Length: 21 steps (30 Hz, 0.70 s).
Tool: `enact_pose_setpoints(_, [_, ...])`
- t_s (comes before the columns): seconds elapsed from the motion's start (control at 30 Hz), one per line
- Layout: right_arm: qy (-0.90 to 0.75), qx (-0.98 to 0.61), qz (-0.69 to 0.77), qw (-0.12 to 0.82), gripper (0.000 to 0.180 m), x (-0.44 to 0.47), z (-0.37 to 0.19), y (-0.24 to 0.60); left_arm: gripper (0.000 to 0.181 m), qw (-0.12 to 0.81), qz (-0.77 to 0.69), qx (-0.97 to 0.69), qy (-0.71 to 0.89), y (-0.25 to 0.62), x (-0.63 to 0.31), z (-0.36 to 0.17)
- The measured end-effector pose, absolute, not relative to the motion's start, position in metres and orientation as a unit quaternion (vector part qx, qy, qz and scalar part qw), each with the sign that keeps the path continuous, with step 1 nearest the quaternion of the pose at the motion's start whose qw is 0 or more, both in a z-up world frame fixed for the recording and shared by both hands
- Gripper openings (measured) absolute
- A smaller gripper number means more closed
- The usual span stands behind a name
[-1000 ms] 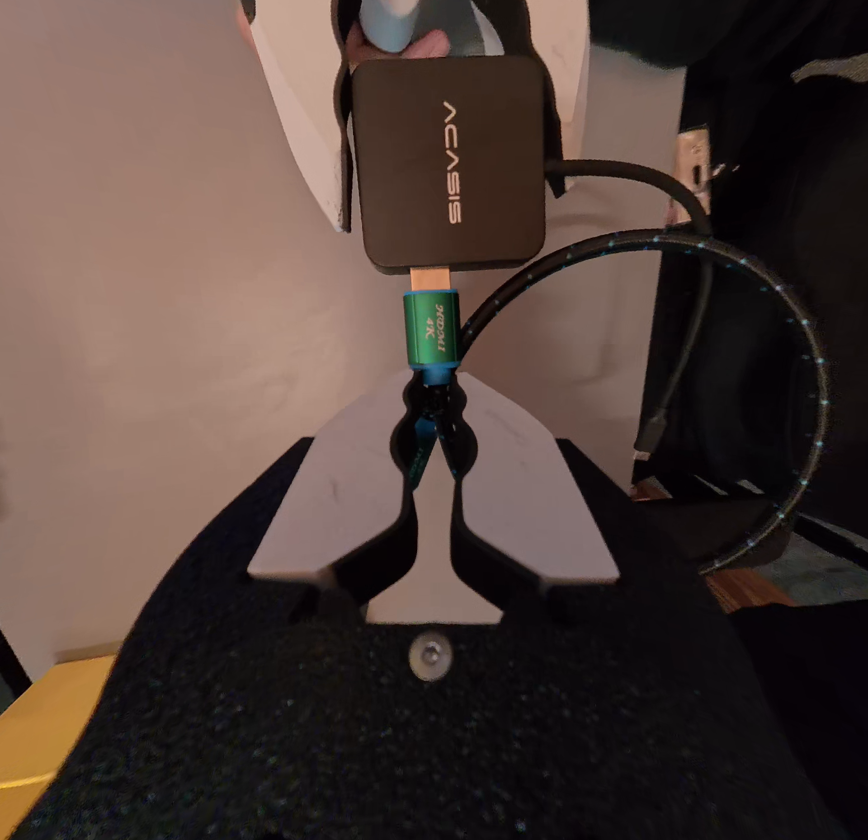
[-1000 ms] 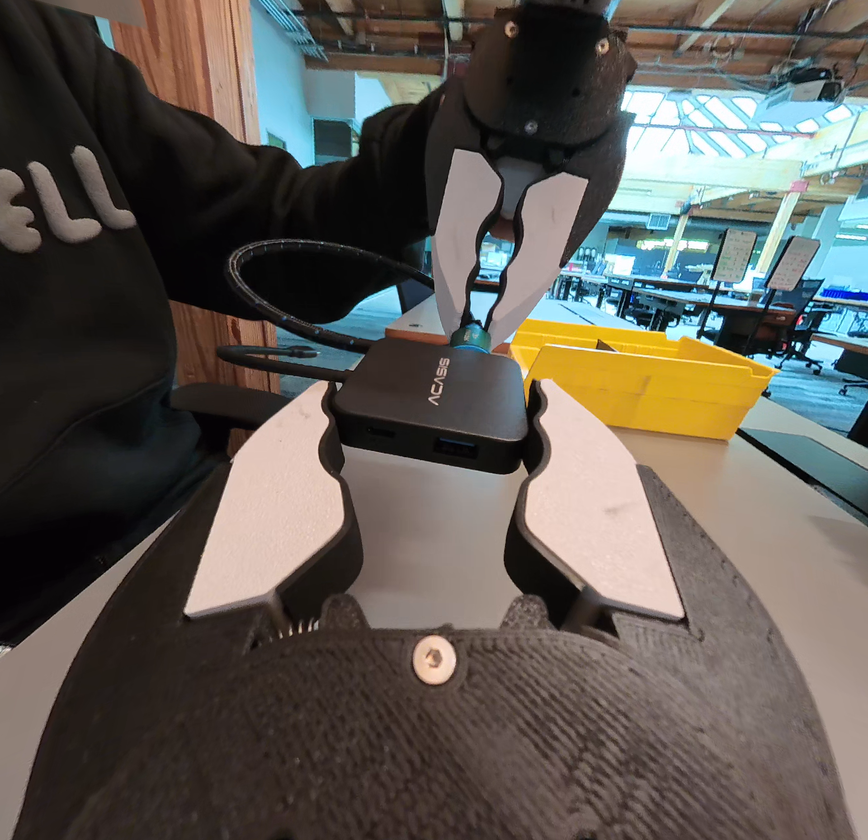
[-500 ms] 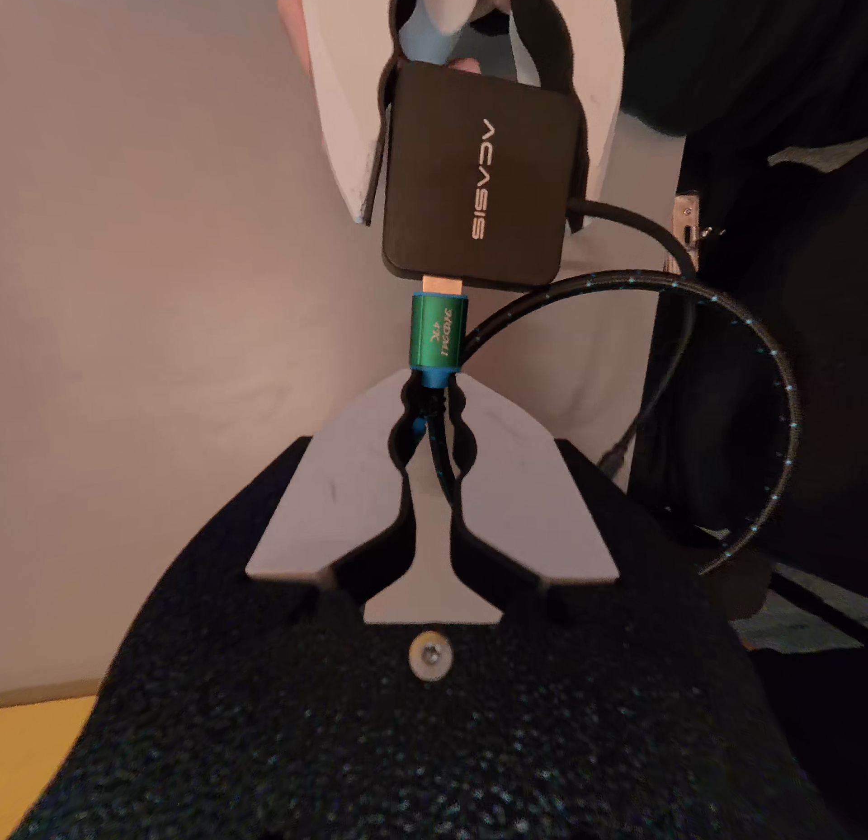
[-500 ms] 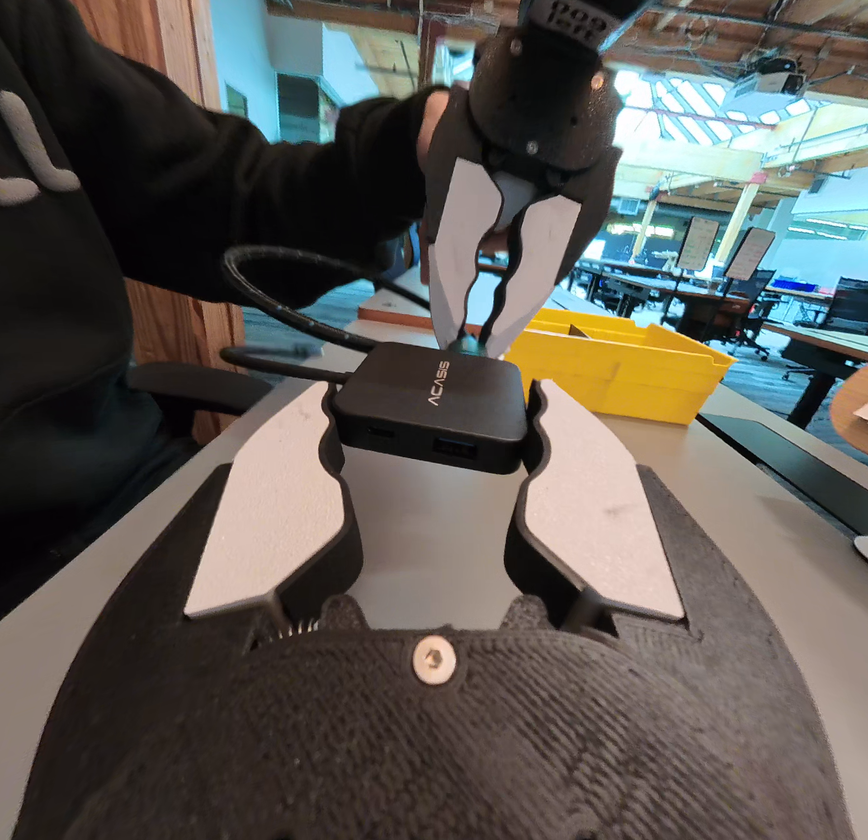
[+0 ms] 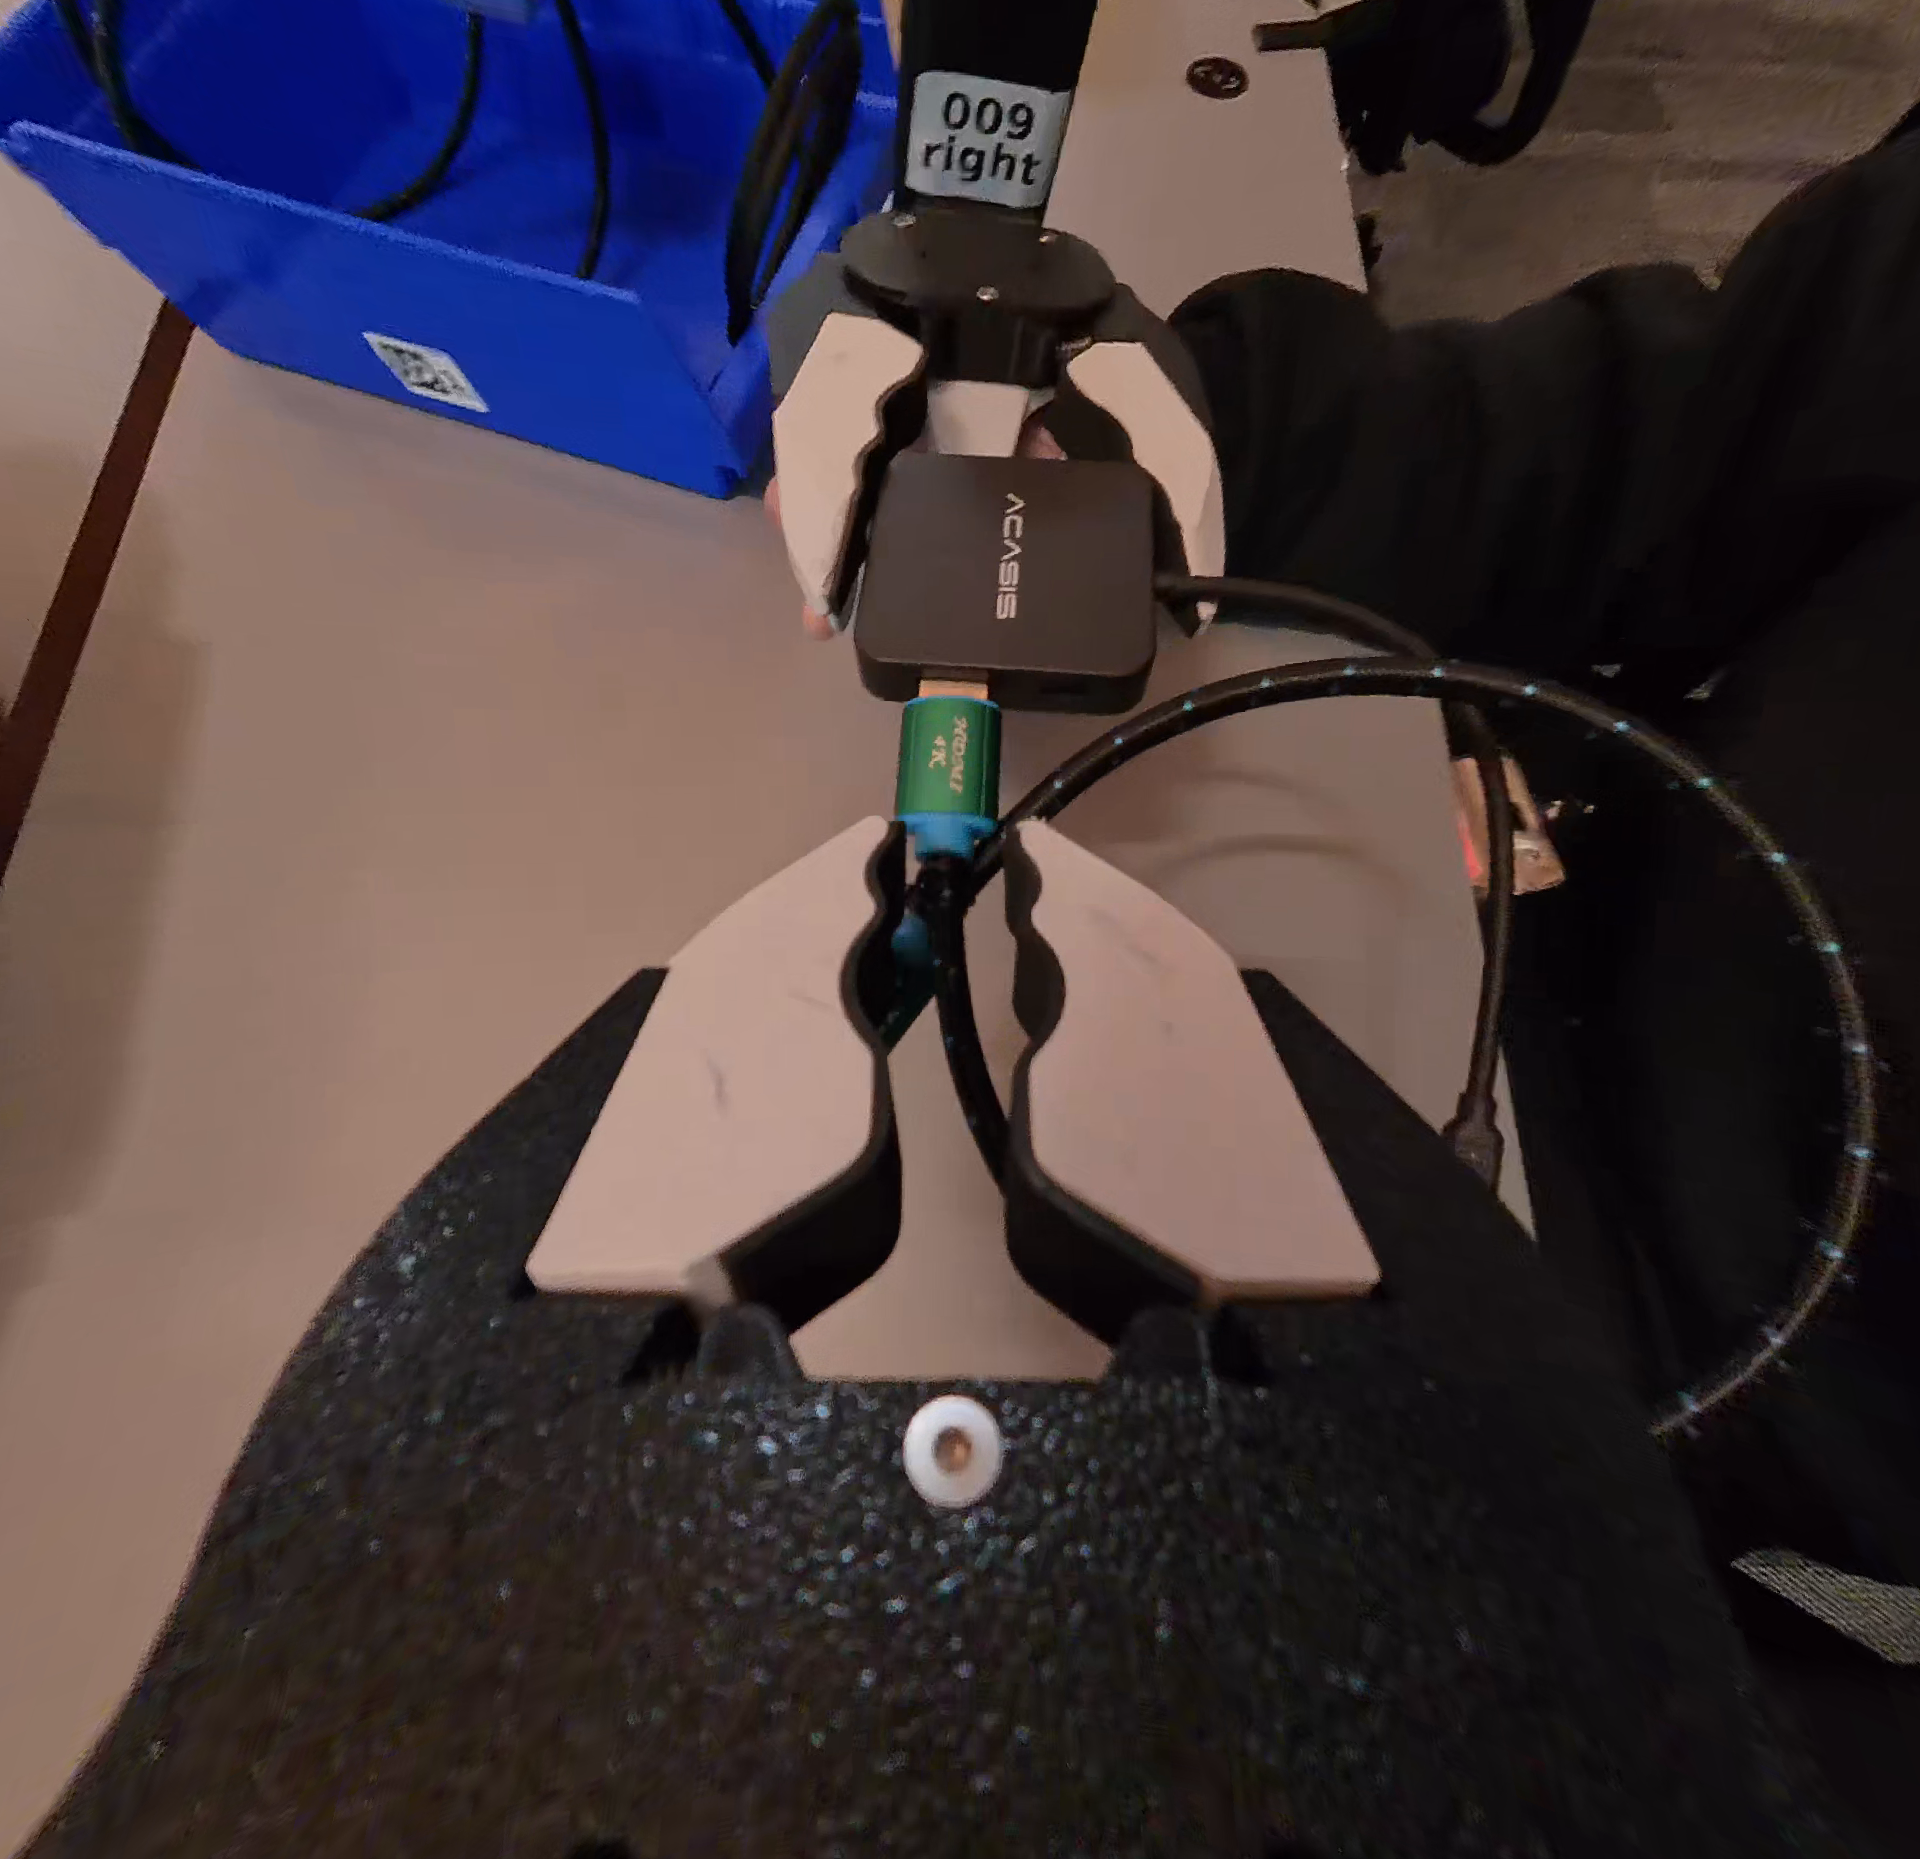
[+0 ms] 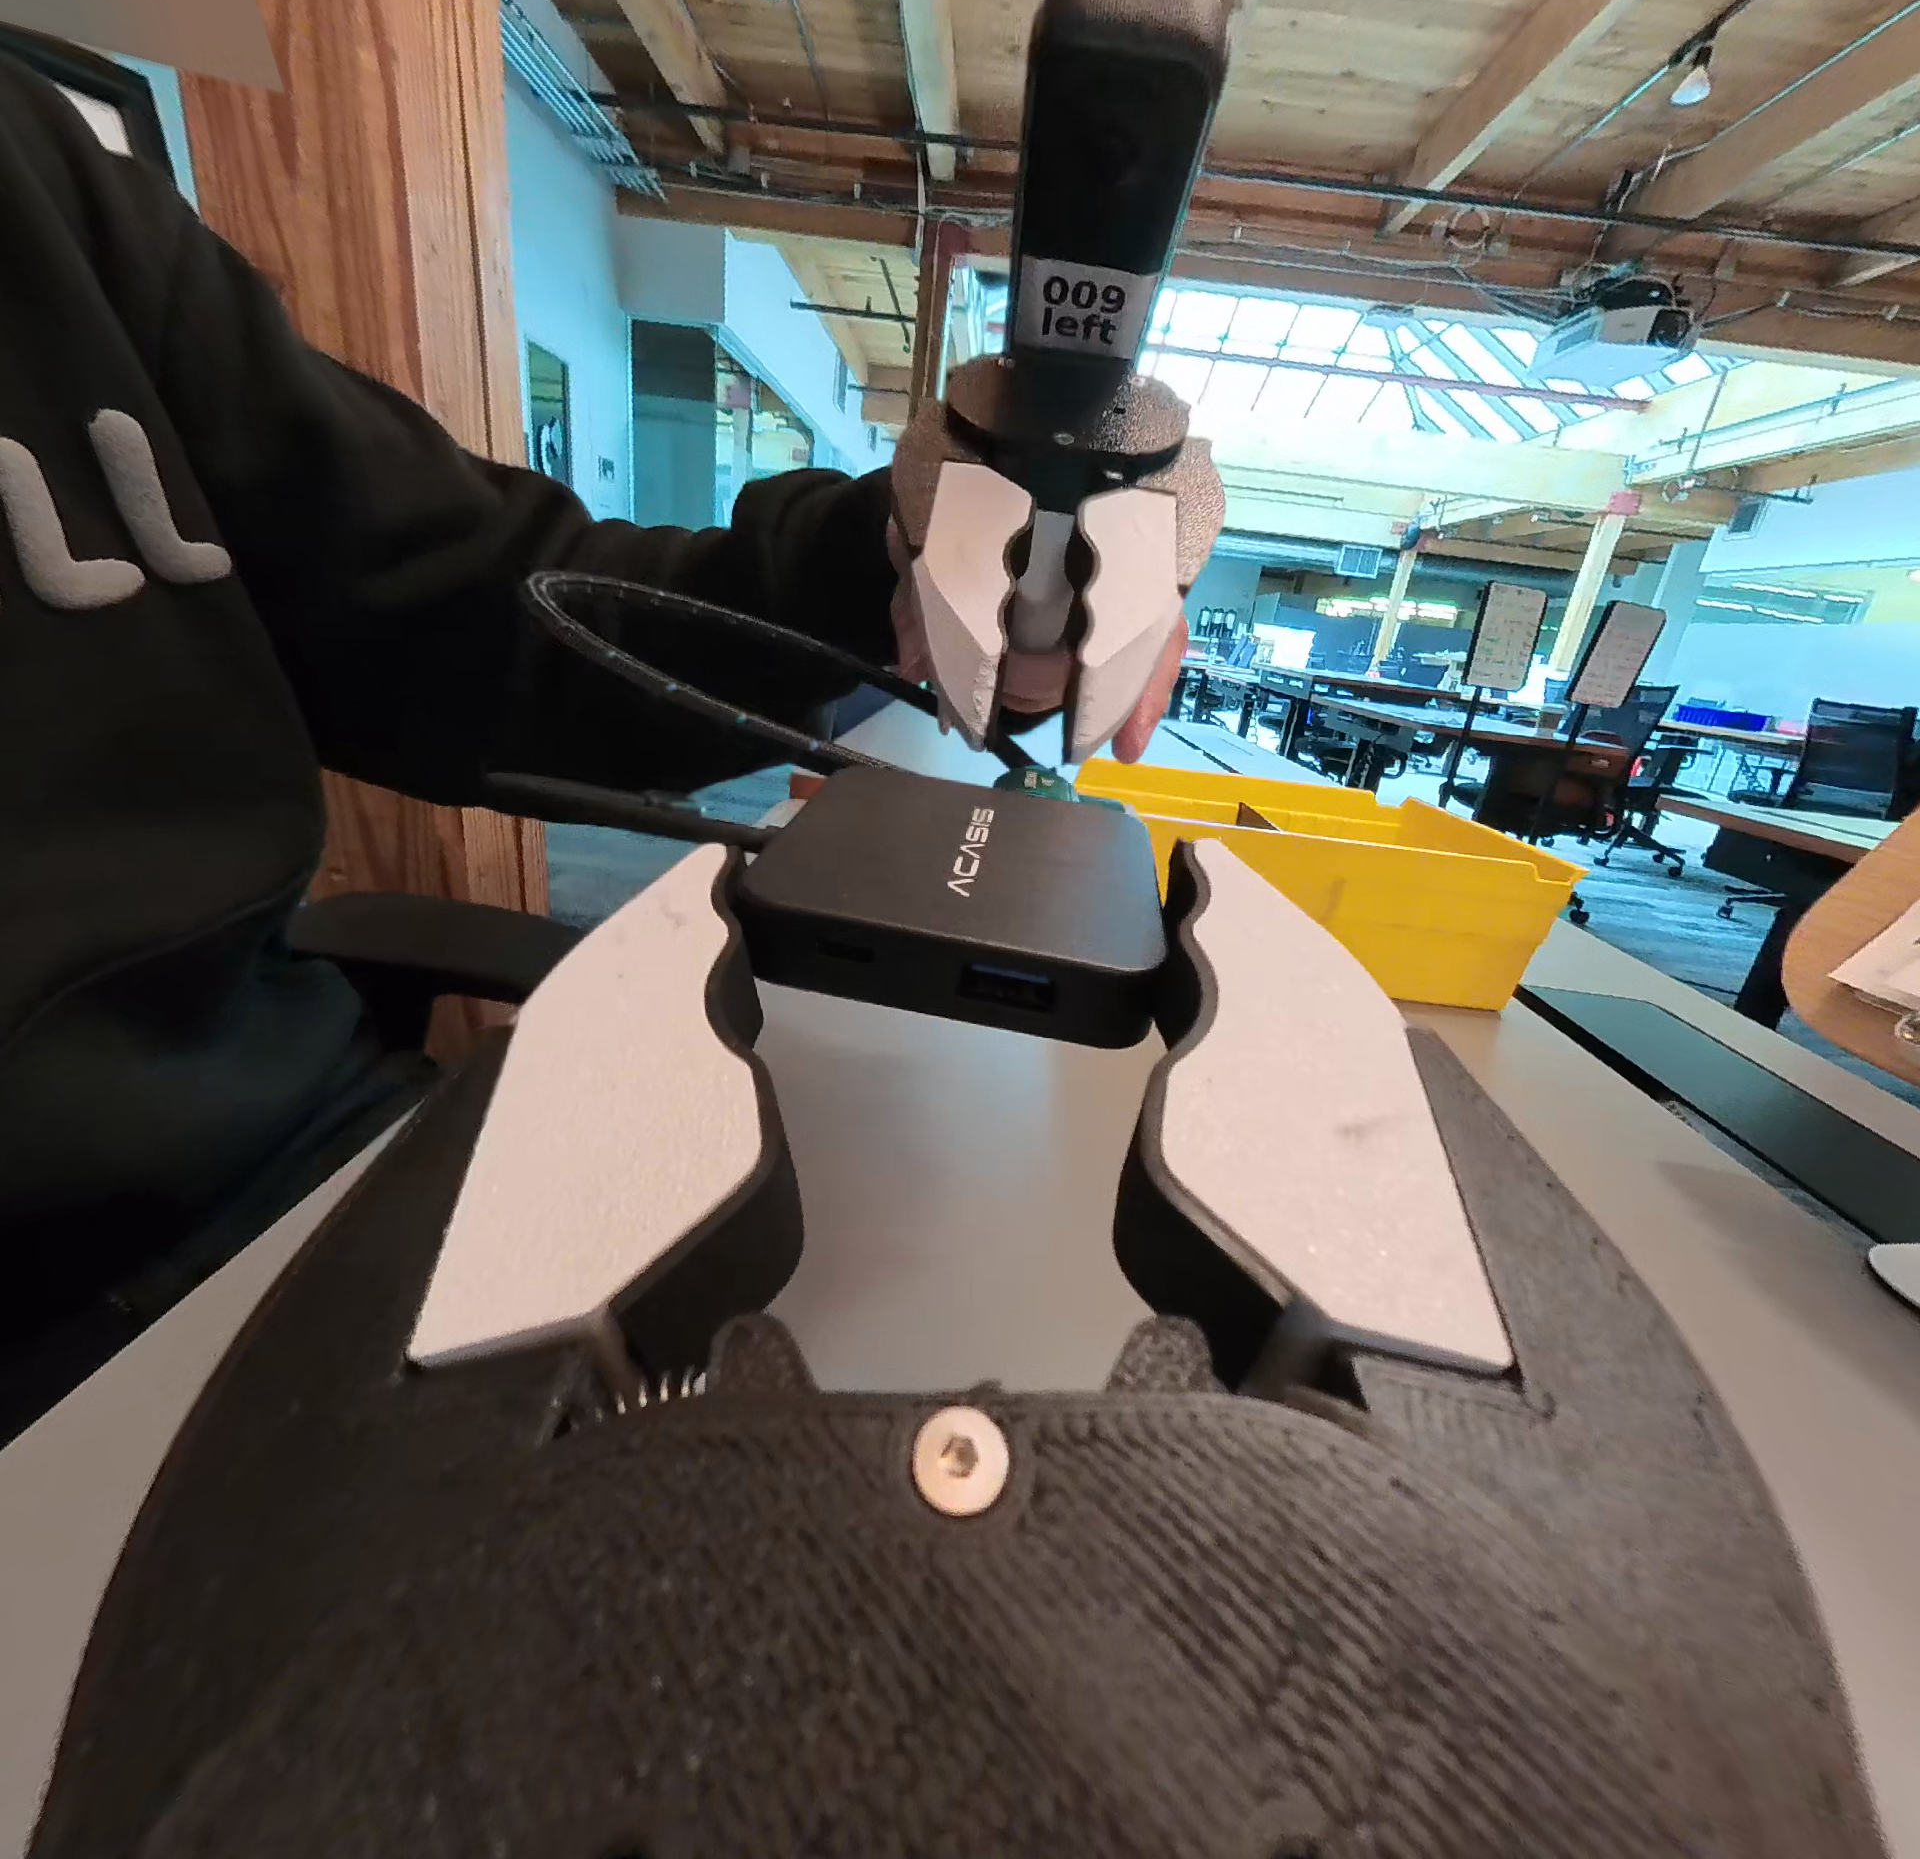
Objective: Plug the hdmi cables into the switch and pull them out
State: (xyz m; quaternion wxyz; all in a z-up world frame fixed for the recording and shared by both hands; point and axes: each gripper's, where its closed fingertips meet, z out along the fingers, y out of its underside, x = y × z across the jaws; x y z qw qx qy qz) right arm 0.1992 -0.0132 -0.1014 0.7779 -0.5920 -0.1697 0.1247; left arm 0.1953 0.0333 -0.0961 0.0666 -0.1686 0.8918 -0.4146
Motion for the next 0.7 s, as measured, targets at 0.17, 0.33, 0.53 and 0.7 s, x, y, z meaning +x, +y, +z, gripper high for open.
enact_pose_setpoints(0.17, [-0.176, -0.600, 0.119, 0.771, 0.077, 0.198, -0.104, -0.012, 0.025, 0.089, -0.382, -0.165, 0.905, 0.045, 0.196, -0.100])
enact_pose_setpoints(0.33, [-0.169, -0.580, 0.121, 0.788, 0.077, 0.202, -0.095, -0.020, 0.028, 0.130, -0.433, -0.175, 0.874, 0.057, 0.199, -0.063])
enact_pose_setpoints(0.53, [-0.179, -0.567, 0.126, 0.794, 0.077, 0.197, -0.090, -0.023, 0.036, 0.094, -0.470, -0.204, 0.854, 0.053, 0.193, -0.079])
enact_pose_setpoints(0.7, [-0.194, -0.580, 0.136, 0.780, 0.077, 0.189, -0.097, -0.017, 0.027, 0.099, -0.451, -0.176, 0.869, 0.044, 0.189, -0.094])
